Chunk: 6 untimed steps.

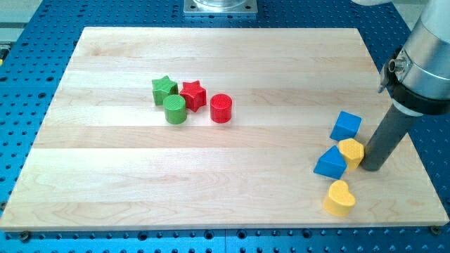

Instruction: Move the heart to the top left of the triangle

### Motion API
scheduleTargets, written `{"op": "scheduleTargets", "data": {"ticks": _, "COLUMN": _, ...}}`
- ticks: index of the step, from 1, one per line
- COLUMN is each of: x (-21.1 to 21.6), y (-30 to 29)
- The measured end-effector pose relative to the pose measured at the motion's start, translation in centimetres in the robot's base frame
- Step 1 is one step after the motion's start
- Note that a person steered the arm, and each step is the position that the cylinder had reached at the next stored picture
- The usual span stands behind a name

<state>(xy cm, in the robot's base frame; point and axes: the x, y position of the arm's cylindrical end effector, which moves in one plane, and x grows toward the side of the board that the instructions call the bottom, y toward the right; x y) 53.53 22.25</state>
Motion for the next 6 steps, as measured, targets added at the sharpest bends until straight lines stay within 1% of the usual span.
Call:
{"op": "scheduleTargets", "data": {"ticks": 1, "x": 0.8, "y": 4.0}}
{"op": "scheduleTargets", "data": {"ticks": 2, "x": 7.1, "y": 0.0}}
{"op": "scheduleTargets", "data": {"ticks": 3, "x": 8.3, "y": -5.5}}
{"op": "scheduleTargets", "data": {"ticks": 4, "x": 7.8, "y": -10.0}}
{"op": "scheduleTargets", "data": {"ticks": 5, "x": 5.8, "y": -11.6}}
{"op": "scheduleTargets", "data": {"ticks": 6, "x": 1.3, "y": -12.1}}
